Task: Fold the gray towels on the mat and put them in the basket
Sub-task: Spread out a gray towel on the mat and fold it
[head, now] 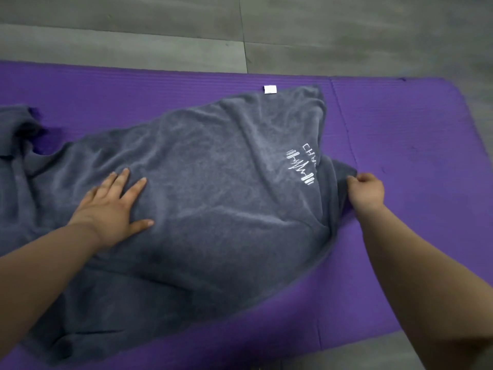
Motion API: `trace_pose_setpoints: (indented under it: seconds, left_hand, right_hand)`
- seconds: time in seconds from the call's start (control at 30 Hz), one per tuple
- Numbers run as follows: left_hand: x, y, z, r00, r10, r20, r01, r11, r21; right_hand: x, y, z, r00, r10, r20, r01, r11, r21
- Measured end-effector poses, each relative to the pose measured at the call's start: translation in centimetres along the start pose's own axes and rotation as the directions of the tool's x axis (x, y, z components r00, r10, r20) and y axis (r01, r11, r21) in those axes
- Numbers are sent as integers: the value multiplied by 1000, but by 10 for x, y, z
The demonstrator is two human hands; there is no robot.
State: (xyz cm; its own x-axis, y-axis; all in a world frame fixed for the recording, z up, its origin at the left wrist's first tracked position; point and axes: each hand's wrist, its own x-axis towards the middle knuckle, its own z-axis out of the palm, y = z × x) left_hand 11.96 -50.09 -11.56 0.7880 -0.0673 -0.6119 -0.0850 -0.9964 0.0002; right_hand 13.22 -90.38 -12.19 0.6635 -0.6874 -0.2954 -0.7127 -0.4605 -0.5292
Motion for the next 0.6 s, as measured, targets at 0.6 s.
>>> trace_pose_setpoints:
  seconds: [0.6]
  left_hand:
    - [4, 52, -3, 985, 168, 34, -171, 982, 75]
  right_hand:
    - [-52, 122, -87, 817, 428, -386, -491, 867, -78]
